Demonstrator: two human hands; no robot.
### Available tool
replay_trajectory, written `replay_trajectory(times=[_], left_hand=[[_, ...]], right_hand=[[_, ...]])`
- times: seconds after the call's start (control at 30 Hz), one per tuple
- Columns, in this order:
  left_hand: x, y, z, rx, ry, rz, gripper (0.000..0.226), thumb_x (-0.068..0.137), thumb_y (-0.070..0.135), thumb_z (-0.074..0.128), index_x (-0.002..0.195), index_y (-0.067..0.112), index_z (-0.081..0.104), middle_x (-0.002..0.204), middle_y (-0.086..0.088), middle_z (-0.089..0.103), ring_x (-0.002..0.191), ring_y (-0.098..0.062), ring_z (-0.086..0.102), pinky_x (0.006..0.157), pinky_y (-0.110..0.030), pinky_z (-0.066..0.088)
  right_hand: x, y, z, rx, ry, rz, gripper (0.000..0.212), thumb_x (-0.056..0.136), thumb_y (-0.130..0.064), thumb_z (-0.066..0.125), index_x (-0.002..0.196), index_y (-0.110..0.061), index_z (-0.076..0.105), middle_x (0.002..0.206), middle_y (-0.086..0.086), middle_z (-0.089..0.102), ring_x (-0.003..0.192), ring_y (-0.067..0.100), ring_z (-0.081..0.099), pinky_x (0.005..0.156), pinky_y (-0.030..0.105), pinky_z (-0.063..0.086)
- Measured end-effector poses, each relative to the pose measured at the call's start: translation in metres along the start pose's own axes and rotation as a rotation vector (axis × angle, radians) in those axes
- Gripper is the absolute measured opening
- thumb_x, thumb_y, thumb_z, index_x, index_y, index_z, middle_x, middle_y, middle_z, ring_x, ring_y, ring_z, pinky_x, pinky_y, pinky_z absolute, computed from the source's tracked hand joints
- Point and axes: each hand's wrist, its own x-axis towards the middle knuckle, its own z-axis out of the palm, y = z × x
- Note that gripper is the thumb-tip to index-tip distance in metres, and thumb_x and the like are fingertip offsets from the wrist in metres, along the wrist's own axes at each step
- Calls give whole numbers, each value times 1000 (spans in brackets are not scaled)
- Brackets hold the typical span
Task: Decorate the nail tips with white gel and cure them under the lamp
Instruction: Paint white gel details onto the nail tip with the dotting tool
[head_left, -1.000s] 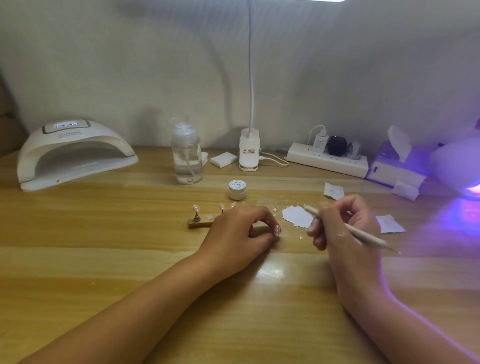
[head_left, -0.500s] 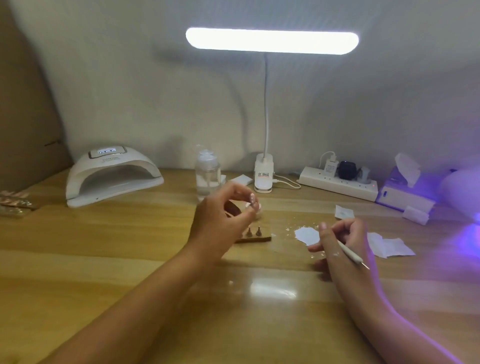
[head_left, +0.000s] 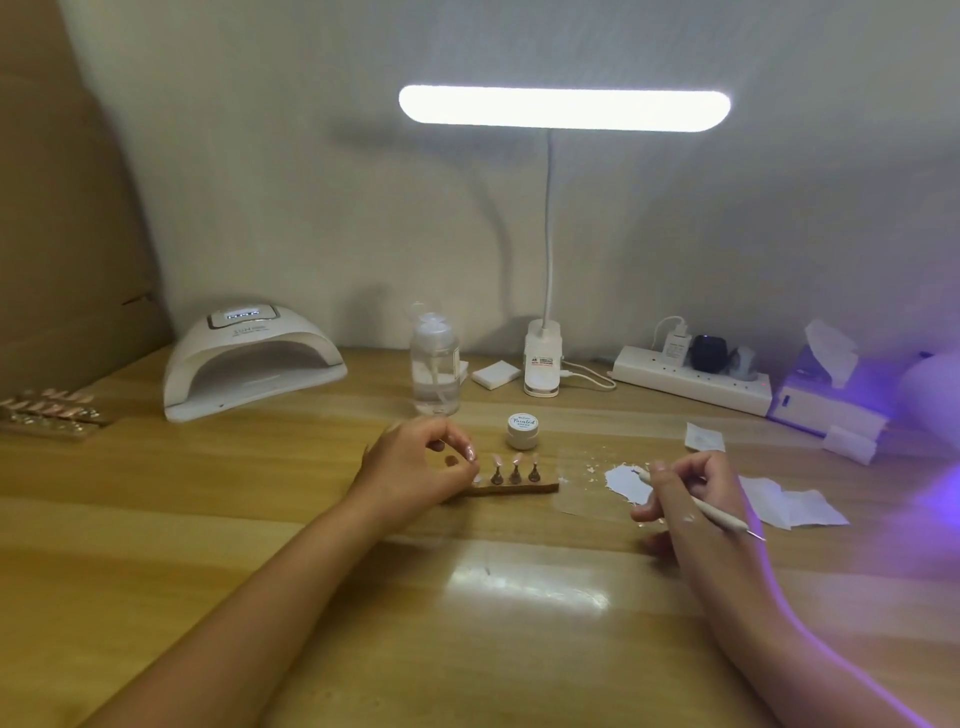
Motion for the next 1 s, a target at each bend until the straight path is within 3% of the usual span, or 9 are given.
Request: replay_trajectory(times=[0.1, 0.27, 0.37, 0.5, 0.57, 0.63, 0.8, 1.0], left_hand=[[0, -3, 2, 74, -5, 23, 19, 79, 26, 75, 70, 36, 61, 101, 17, 67, 105, -13, 59, 101, -45, 41], [2, -6, 6, 162, -25, 24, 15, 79, 34, 75, 76, 39, 61, 105, 14, 63, 104, -13, 55, 101, -42, 40], [5, -13, -1, 131, -86, -7, 19, 75, 39, 79, 88, 37, 64, 107, 16, 62, 100, -7, 59, 98, -41, 45], [8, -24, -18, 55, -158, -52, 15, 75, 36, 82, 81, 34, 68, 90, 17, 70, 78, 1, 63, 79, -31, 52], [8, -28, -19, 26, -148, -27, 12, 77, 29, 82, 77, 32, 70, 81, 18, 72, 73, -1, 64, 76, -30, 52], [8, -28, -16, 35, -132, 10, 14, 78, 26, 81, 74, 32, 69, 75, 23, 69, 70, 2, 63, 74, -29, 51], [5, -26, -12, 190, -65, 122, 8, 77, 34, 74, 78, 36, 66, 81, 30, 64, 81, 7, 60, 79, -27, 51], [5, -28, -11, 182, -67, 147, 12, 78, 29, 74, 80, 38, 67, 83, 35, 62, 81, 7, 60, 78, -26, 52]], right_hand=[[1, 0, 1, 4, -7, -1, 18, 97, -40, 57, 80, -40, 51, 71, -8, 71, 74, 8, 71, 78, 58, 57], [0, 0, 1, -3, -20, -13, 20, 98, -39, 58, 79, -40, 51, 70, -7, 70, 79, 19, 72, 77, 60, 57], [0, 0, 1, 13, -19, -28, 14, 97, -38, 57, 85, -32, 53, 70, -5, 70, 77, 15, 72, 76, 59, 58], [1, 0, 0, 13, -10, -67, 14, 97, -38, 57, 91, -25, 53, 71, -6, 72, 69, 8, 69, 66, 47, 58], [0, -1, -1, 15, -23, -83, 13, 97, -40, 58, 93, -29, 54, 74, -7, 73, 66, 13, 69, 56, 34, 53], [0, -2, -2, 19, -29, -89, 9, 96, -40, 60, 94, -32, 56, 78, -9, 74, 67, 12, 70, 50, 30, 51], [2, -3, -5, 23, -18, -114, 4, 95, -33, 65, 94, -36, 63, 88, -9, 75, 76, 7, 71, 62, 34, 54], [12, -1, -14, 42, 14, -51, 1, 94, -24, 62, 94, -25, 61, 78, -5, 76, 63, 8, 67, 61, 35, 51]])
